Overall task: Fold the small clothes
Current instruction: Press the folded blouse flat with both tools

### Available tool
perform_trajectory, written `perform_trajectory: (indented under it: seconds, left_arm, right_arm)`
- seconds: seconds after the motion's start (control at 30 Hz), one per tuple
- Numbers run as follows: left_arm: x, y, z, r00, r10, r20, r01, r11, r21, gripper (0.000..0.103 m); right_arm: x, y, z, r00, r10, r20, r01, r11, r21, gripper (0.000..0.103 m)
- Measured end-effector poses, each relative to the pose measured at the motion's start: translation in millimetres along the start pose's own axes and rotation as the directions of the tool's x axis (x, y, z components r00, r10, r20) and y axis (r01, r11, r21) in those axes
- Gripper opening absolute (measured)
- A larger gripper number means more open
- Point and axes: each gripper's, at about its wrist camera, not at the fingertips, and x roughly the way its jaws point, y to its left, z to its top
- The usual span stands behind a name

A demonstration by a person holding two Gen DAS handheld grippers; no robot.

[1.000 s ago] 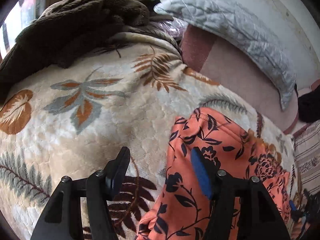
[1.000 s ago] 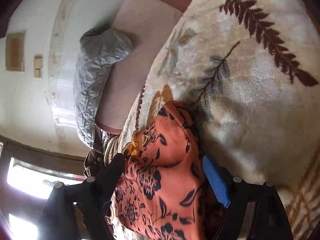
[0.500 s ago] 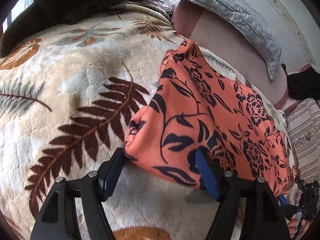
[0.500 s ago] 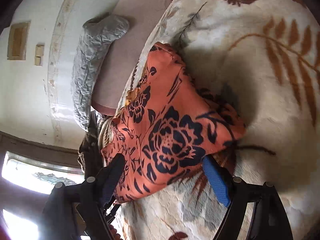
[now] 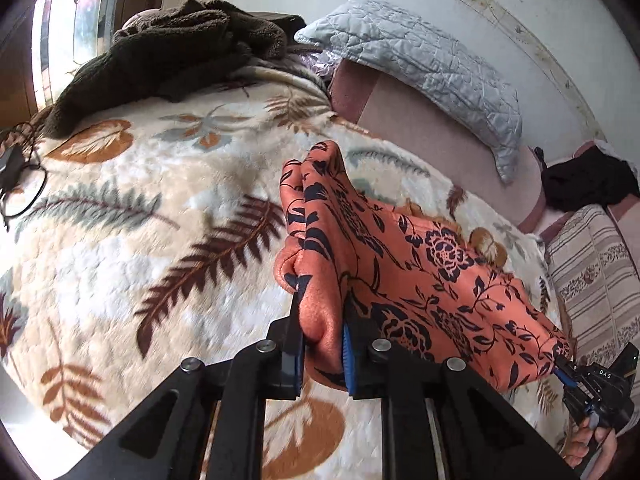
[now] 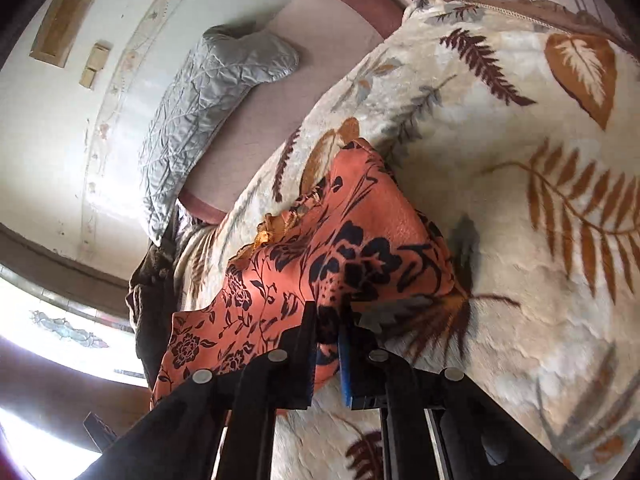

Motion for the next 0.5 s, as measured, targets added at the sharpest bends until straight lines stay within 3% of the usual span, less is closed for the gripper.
perform_trajectory:
  seconds: [0.07,0.1,0.13,0.17,0.2,0.33,0.43,0.5]
  left_arm:
    - [14.6,21.4,-24.1,0.998,0.018,-0.056,-0.019,1.0,-0.024,0.025]
    - [24.3,32.3,-33.4,0.994,0.066,-0.092,-0.068,0.997,-0.022,0.025]
    - [31.9,45.3,-39.8,0.987,0.1,-0.125,-0.105,0.994,-0.036,0.026]
    - [32.1,58.5,-41.1,0.989,0.062,-0.133,-0.072,0.995,-0.075,0.035]
    - [28.0,68.5,-38.9,0.992,0.029,-0.126,-0.044,0.992,-0.117,0.039]
    - [3.5,68.1,-12.5,0.996,0.085,-0.002,-0.085,0.993,-0.083,0.041]
    - [9.4,48.3,10.4,0.998,0.049,0.034,-0.049,0.999,0.003,0.046]
    - [24.0,35.0,24.5,0.999,0.038,0.033,-0.039,0.999,0.035,0.047]
  right_arm:
    - [1.1,-26.2,-22.0,0.998,0.006,-0.055,-0.005,1.0,0.014,0.022]
    - [4.2,-44.9,-30.8,0.996,0.003,-0.084,-0.001,1.0,0.02,0.052]
    - [5.2,-62.8,-35.7,0.994,-0.023,-0.105,0.027,0.999,0.038,0.066]
    - [-0.4,-80.5,-38.5,0.995,-0.035,-0.09,0.043,0.996,0.082,0.066]
    - [-9.3,-92.1,-37.3,0.998,0.015,-0.061,-0.008,0.994,0.113,0.066]
    - [-44.5,-77.2,1.0,0.996,-0.025,0.091,0.027,1.0,-0.013,0.066]
    - [-18.9,-36.5,50.6,0.999,-0.015,0.051,0.023,0.985,-0.172,0.066]
    - [21.5,-11.1,81.6,0.997,-0.072,0.007,0.072,0.961,-0.267,0.066]
